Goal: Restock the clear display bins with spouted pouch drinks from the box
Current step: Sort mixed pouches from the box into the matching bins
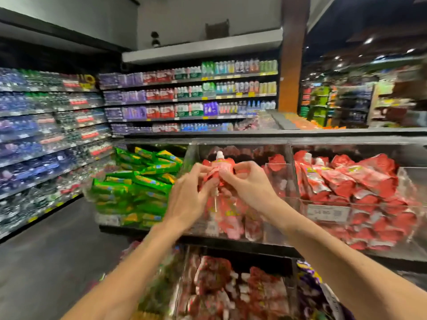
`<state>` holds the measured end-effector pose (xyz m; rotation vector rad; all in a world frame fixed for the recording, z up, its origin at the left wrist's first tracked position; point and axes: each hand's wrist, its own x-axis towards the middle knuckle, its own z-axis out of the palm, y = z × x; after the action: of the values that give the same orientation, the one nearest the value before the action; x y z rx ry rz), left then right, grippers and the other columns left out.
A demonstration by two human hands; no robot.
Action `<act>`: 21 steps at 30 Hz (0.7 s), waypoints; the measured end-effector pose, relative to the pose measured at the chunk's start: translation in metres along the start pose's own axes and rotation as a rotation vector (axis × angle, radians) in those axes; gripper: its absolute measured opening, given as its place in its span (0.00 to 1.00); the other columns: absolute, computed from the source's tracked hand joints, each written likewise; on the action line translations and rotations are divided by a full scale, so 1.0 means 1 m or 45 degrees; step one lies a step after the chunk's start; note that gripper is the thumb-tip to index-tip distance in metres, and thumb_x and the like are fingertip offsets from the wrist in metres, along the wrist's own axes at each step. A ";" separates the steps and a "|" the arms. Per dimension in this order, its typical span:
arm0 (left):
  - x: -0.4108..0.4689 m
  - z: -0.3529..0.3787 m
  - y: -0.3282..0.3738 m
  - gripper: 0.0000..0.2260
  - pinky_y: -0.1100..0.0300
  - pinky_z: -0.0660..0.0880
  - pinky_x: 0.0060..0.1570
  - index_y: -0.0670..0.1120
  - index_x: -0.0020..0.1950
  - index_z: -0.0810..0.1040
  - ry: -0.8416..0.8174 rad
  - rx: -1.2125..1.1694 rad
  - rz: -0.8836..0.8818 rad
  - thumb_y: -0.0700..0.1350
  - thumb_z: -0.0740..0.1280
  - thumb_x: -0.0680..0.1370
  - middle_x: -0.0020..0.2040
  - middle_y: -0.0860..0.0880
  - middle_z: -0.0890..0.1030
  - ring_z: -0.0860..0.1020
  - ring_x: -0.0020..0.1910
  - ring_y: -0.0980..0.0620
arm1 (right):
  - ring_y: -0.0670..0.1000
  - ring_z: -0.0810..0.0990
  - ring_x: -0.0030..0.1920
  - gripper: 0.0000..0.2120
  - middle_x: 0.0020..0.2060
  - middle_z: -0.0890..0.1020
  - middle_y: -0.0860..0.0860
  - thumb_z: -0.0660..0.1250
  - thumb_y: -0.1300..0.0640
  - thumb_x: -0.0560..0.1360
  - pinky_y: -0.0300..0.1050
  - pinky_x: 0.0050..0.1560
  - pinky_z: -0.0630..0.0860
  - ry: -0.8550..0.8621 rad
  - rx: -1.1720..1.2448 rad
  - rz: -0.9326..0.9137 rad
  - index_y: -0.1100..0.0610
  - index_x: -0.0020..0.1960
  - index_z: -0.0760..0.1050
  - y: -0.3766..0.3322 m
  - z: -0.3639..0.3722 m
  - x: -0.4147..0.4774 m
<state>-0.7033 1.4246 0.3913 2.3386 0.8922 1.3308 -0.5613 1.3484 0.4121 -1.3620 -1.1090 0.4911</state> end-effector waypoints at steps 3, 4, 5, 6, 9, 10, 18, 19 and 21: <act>0.045 0.001 -0.018 0.10 0.49 0.75 0.48 0.55 0.58 0.77 -0.085 0.236 0.046 0.56 0.65 0.80 0.48 0.47 0.83 0.80 0.50 0.42 | 0.50 0.85 0.37 0.20 0.34 0.85 0.50 0.72 0.38 0.69 0.50 0.42 0.83 0.137 -0.126 0.015 0.56 0.43 0.81 0.006 0.021 0.044; 0.056 0.002 -0.021 0.11 0.48 0.75 0.49 0.55 0.60 0.77 -0.104 0.282 0.050 0.56 0.64 0.80 0.49 0.45 0.82 0.79 0.52 0.40 | 0.53 0.86 0.39 0.25 0.35 0.86 0.51 0.69 0.33 0.65 0.55 0.46 0.83 0.166 -0.153 0.030 0.56 0.45 0.82 0.012 0.026 0.059; 0.065 0.003 -0.024 0.12 0.48 0.75 0.51 0.54 0.61 0.77 -0.113 0.329 0.052 0.56 0.64 0.81 0.50 0.43 0.81 0.78 0.53 0.39 | 0.53 0.85 0.39 0.29 0.36 0.86 0.51 0.68 0.31 0.62 0.55 0.47 0.83 0.172 -0.167 0.038 0.56 0.47 0.82 0.015 0.029 0.069; 0.072 0.006 -0.027 0.13 0.47 0.74 0.54 0.52 0.62 0.78 -0.108 0.390 0.066 0.55 0.63 0.81 0.51 0.41 0.81 0.77 0.54 0.39 | 0.51 0.85 0.37 0.31 0.35 0.86 0.52 0.68 0.31 0.61 0.53 0.45 0.82 0.147 -0.192 0.041 0.56 0.48 0.82 0.021 0.030 0.079; 0.091 0.015 -0.043 0.14 0.47 0.70 0.57 0.52 0.64 0.79 -0.066 0.633 0.144 0.55 0.62 0.82 0.53 0.44 0.83 0.74 0.59 0.41 | 0.48 0.82 0.33 0.20 0.36 0.86 0.52 0.73 0.41 0.68 0.50 0.44 0.81 0.129 -0.322 0.086 0.56 0.50 0.83 0.024 0.036 0.094; 0.096 0.018 -0.049 0.14 0.48 0.68 0.57 0.53 0.63 0.79 -0.060 0.696 0.152 0.56 0.62 0.82 0.54 0.45 0.82 0.73 0.60 0.42 | 0.48 0.82 0.36 0.15 0.39 0.87 0.54 0.74 0.47 0.71 0.51 0.47 0.81 0.150 -0.381 0.079 0.56 0.51 0.83 0.025 0.039 0.098; 0.117 0.036 -0.066 0.13 0.48 0.66 0.50 0.47 0.54 0.81 0.058 0.850 0.158 0.55 0.69 0.78 0.51 0.47 0.84 0.75 0.55 0.42 | 0.60 0.78 0.58 0.12 0.49 0.85 0.58 0.63 0.49 0.81 0.46 0.48 0.70 0.249 -0.953 -0.021 0.52 0.54 0.84 0.028 0.060 0.120; 0.117 0.037 -0.069 0.12 0.48 0.67 0.51 0.48 0.56 0.80 0.052 0.854 0.148 0.54 0.68 0.79 0.52 0.47 0.84 0.75 0.56 0.42 | 0.60 0.75 0.61 0.13 0.50 0.84 0.58 0.61 0.48 0.82 0.48 0.50 0.71 0.235 -1.005 -0.024 0.51 0.56 0.83 0.031 0.062 0.121; 0.118 0.039 -0.073 0.11 0.48 0.66 0.54 0.50 0.60 0.79 0.033 0.858 0.132 0.52 0.66 0.81 0.55 0.48 0.83 0.73 0.59 0.43 | 0.59 0.69 0.65 0.16 0.52 0.83 0.58 0.58 0.47 0.83 0.52 0.55 0.71 0.217 -1.135 -0.005 0.50 0.61 0.81 0.035 0.065 0.122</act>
<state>-0.6523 1.5586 0.4100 2.8919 1.4199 1.2298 -0.5510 1.4903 0.4102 -2.1150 -1.2371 -0.1704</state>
